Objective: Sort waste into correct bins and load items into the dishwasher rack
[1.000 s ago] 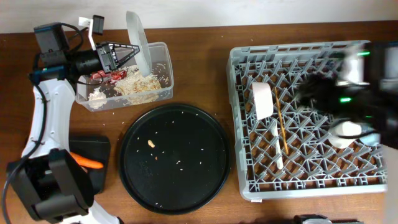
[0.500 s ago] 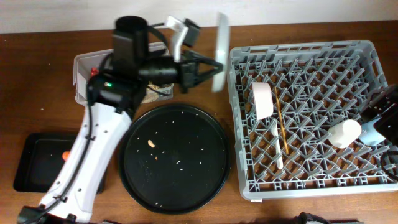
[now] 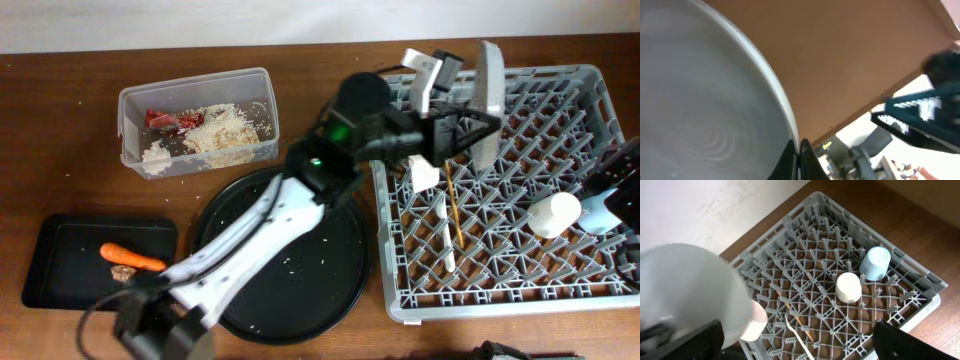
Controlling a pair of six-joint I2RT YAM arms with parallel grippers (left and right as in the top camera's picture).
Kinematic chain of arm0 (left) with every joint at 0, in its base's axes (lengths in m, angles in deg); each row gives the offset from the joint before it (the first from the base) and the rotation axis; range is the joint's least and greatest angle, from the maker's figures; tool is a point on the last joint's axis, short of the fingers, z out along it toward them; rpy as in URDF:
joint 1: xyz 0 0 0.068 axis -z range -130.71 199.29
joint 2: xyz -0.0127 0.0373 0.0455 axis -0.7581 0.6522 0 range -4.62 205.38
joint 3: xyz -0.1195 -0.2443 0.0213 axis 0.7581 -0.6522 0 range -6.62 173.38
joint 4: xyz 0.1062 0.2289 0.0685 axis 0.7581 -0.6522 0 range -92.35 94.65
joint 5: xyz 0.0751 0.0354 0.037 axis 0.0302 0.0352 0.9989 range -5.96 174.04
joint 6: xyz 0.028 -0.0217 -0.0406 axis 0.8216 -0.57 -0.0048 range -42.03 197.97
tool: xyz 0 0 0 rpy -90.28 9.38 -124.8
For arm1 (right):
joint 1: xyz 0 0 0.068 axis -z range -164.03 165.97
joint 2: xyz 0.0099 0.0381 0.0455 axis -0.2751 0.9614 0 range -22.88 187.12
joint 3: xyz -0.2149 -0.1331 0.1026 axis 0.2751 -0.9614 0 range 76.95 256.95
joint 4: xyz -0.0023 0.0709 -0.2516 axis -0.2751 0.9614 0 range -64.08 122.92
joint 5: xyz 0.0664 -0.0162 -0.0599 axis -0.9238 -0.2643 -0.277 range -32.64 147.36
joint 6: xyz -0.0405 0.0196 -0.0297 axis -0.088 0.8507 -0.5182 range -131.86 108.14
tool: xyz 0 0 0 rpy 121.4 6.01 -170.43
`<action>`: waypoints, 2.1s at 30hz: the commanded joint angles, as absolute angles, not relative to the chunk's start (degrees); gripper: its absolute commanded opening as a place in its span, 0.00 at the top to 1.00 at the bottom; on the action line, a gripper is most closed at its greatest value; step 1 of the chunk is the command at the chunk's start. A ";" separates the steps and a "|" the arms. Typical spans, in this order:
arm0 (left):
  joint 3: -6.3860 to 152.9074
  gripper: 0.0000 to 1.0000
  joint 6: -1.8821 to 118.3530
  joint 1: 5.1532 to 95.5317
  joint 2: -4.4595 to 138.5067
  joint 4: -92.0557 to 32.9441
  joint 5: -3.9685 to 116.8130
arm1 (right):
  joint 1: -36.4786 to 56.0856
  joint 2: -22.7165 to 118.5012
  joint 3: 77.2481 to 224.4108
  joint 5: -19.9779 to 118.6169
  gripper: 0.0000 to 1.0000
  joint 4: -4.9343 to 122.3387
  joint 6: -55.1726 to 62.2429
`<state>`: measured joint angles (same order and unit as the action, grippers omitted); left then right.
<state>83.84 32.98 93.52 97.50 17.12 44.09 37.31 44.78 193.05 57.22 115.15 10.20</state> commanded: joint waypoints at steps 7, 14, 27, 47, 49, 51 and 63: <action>84.56 1.00 21.83 94.13 109.33 19.87 51.42 | 37.81 44.41 193.22 58.07 0.02 115.30 10.29; 84.54 0.87 22.31 93.61 109.37 11.00 56.51 | 37.81 44.41 193.22 58.07 0.02 115.30 10.29; 84.65 0.34 24.19 87.79 106.79 14.54 50.35 | 37.81 44.41 193.22 58.07 0.02 115.32 10.27; 86.44 0.01 64.83 60.58 49.72 -66.85 101.67 | 18.97 40.45 193.22 28.22 0.02 114.67 -7.57; 86.44 0.01 64.80 60.58 48.50 -68.91 102.37 | 18.97 40.56 193.22 28.22 0.02 116.15 -7.57; 86.44 0.01 64.58 60.58 47.87 -70.64 102.26 | 18.97 40.58 193.20 28.22 0.02 116.70 -7.57; 86.44 0.01 64.58 60.58 47.91 -86.48 102.26 | 18.97 40.45 193.22 29.99 0.02 117.62 -12.29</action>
<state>86.13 63.91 60.87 47.87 -84.27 101.10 19.54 40.45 193.00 30.07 116.90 -6.80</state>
